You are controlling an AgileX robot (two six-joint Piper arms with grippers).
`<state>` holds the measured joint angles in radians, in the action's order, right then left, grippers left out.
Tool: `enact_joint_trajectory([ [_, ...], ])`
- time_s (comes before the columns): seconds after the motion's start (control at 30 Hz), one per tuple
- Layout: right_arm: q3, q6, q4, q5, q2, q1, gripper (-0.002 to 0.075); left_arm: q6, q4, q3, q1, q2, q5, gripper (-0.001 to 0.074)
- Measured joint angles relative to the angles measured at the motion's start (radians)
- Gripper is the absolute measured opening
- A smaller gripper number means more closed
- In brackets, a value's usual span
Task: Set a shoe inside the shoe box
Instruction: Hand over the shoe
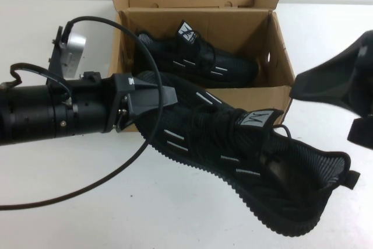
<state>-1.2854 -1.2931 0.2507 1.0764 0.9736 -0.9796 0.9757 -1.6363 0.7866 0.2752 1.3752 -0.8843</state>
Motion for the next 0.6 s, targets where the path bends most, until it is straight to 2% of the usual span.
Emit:
enact_joint_trajectory([
  [0.17,0.000,-0.134,-0.008,-0.025,0.011,0.000,0.0685,0.005,0.000,0.000,0.000,0.000,0.002,0.0138],
  [0.6,0.000,-0.291,-0.054,-0.119,0.139,0.000,0.0685,0.007,-0.002,-0.002,0.000,0.000,0.002,0.0138],
])
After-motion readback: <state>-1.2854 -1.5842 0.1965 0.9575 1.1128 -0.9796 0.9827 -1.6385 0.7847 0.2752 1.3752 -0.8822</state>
